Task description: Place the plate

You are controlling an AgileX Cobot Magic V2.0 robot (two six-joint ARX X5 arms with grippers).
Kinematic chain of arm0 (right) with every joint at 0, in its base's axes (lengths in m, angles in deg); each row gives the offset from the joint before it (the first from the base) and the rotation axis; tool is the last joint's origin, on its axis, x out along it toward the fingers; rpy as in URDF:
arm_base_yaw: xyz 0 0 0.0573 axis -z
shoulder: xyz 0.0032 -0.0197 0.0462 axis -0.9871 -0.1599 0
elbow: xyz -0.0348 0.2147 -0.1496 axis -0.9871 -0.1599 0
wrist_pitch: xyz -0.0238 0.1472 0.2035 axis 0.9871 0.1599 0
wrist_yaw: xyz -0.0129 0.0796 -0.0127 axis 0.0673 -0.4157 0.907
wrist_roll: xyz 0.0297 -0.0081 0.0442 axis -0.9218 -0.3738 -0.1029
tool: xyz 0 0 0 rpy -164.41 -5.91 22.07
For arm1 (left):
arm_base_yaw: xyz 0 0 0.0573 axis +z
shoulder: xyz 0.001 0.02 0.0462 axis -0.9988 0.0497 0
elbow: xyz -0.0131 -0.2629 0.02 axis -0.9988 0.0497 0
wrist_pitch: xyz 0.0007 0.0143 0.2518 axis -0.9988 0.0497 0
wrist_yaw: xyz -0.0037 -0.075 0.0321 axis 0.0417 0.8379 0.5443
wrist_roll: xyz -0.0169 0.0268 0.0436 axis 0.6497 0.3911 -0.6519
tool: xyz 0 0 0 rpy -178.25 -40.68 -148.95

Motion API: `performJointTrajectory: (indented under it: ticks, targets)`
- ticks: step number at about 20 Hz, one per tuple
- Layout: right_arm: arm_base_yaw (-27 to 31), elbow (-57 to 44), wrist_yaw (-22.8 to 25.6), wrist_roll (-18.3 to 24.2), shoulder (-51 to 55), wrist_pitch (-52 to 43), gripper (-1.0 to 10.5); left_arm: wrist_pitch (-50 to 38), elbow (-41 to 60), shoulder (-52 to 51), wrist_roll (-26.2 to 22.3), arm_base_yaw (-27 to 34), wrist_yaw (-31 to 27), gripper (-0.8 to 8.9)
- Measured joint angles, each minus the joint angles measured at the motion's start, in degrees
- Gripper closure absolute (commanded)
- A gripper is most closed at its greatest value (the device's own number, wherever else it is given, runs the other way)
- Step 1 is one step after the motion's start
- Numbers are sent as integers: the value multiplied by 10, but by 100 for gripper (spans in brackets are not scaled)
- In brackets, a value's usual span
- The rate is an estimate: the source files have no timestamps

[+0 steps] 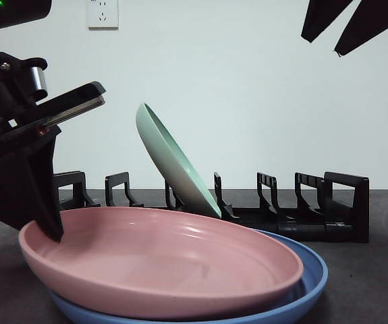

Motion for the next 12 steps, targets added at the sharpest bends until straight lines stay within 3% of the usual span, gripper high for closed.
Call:
performJointTrajectory:
  ticks: [3, 12]
  targets:
    - [0, 0, 0, 0, 0, 0, 691, -3, 0, 0, 0, -4, -2, 778]
    - [0, 0, 0, 0, 0, 0, 691, 25, 0, 0, 0, -4, -11, 527]
